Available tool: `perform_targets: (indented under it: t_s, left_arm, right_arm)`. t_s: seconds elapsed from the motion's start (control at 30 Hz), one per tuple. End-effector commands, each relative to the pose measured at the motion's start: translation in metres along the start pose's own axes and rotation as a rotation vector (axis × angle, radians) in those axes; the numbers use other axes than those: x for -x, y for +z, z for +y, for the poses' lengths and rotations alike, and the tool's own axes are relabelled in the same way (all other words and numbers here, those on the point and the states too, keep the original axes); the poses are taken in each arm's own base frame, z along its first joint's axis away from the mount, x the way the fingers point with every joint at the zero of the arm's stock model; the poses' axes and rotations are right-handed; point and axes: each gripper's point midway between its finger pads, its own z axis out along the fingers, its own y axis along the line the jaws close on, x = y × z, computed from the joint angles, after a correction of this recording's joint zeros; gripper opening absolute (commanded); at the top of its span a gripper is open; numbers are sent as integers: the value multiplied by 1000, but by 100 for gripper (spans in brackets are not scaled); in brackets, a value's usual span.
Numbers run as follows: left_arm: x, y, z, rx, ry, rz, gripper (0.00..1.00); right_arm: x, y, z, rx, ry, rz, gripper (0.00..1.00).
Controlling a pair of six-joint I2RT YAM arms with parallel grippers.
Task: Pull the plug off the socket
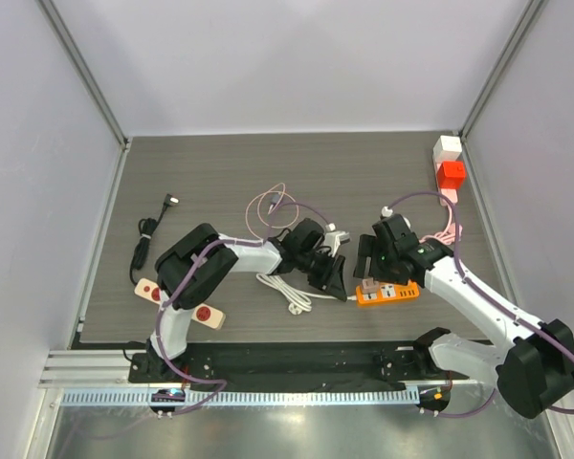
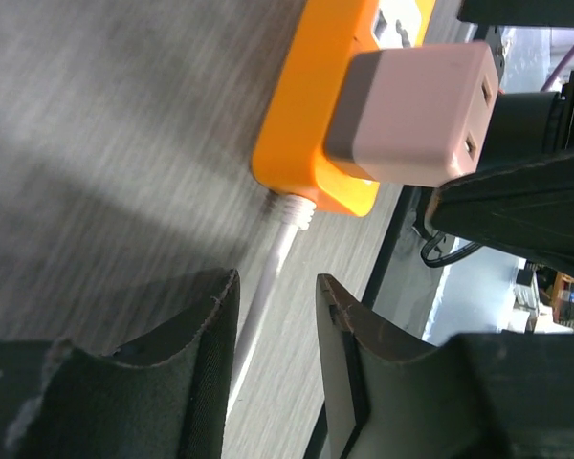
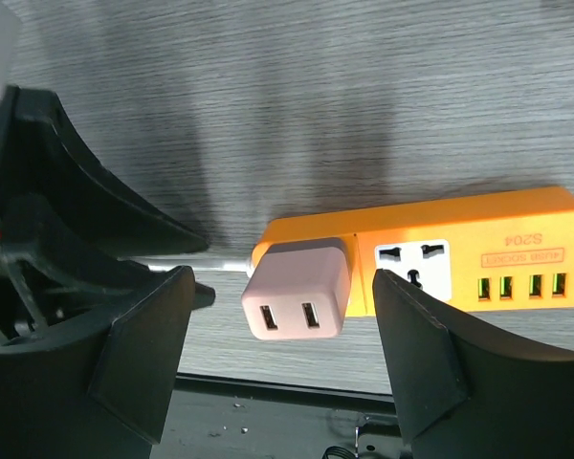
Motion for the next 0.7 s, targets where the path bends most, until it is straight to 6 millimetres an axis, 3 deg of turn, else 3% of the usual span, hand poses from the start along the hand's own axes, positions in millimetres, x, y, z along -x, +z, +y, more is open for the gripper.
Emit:
perform_targets:
  t_s: [0.0, 0.2, 0.4, 0.47, 0.53, 0.67]
  left_arm:
    - [-9, 6, -5, -13, -7, 8, 38]
    - [-9, 7, -12, -56, 4, 21, 33]
    - [-12, 12, -7, -53, -14, 40, 13]
    - [-12, 11, -7, -52, -14, 38, 11]
    - [-11, 11, -8, -53, -13, 39, 1]
    - [-12, 9, -8, -52, -6, 33, 0]
  right_arm:
    - [0, 5, 3, 14, 2, 6, 80]
    - [-5, 5, 5, 23, -1, 25, 79]
    - [-9, 5, 1, 6, 13, 20, 78]
    - [-12, 6, 0, 2, 9, 26, 78]
    - [-14, 8, -1, -9, 5, 31, 78]
    - [-20, 10, 3, -14, -4, 41, 78]
